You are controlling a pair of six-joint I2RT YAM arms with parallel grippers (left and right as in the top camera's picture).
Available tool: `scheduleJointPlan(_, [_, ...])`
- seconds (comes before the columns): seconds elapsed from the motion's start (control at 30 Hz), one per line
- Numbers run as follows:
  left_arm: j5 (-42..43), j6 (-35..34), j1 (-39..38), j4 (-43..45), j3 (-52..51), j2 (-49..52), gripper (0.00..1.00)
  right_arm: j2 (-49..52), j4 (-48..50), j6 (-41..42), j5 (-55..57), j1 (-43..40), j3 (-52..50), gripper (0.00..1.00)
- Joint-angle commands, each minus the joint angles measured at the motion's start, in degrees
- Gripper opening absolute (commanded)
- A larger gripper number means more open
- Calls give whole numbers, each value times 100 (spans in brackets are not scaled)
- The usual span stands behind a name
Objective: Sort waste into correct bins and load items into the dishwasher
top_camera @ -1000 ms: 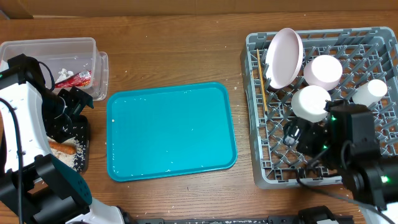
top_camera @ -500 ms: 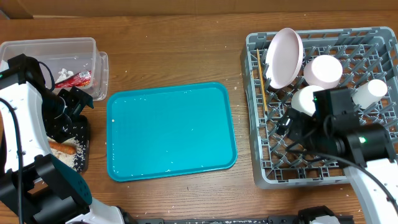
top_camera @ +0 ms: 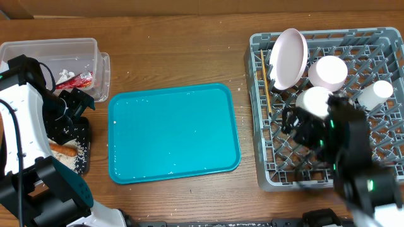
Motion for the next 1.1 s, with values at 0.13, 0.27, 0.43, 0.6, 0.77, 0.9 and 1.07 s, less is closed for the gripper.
scheduleJointPlan(0.13, [0,-70,-7,0,-13,9,100,-1930,2052,-4,-149,-44,-2352,100])
scheduleJointPlan(0.27, [2,-72,-7,0,-13,9,100,-2638,3587,-2,-597,-157,-3556,100])
scheduleJointPlan(0.43, [0,-72,-7,0,-13,9,100,-2997,5069,-4,-688,-175,-4446,100])
scheduleJointPlan(0.6, [0,-70,-7,0,-13,9,100,-3141,5508,-2,-682,-404,-4662,100])
scheduleJointPlan(0.77, [0,-72,-7,0,-13,9,100,-3681,5377,-7,-691,-693,-4664,100])
scheduleJointPlan(0.9, [0,-70,-7,0,-13,9,100,-4129,5145,-7,-691,-909,-4664,100])
scheduleJointPlan(1.07, [2,-72,-9,0,-13,9,100,-4518,5084,-26,-693,-1176,-4664,100])
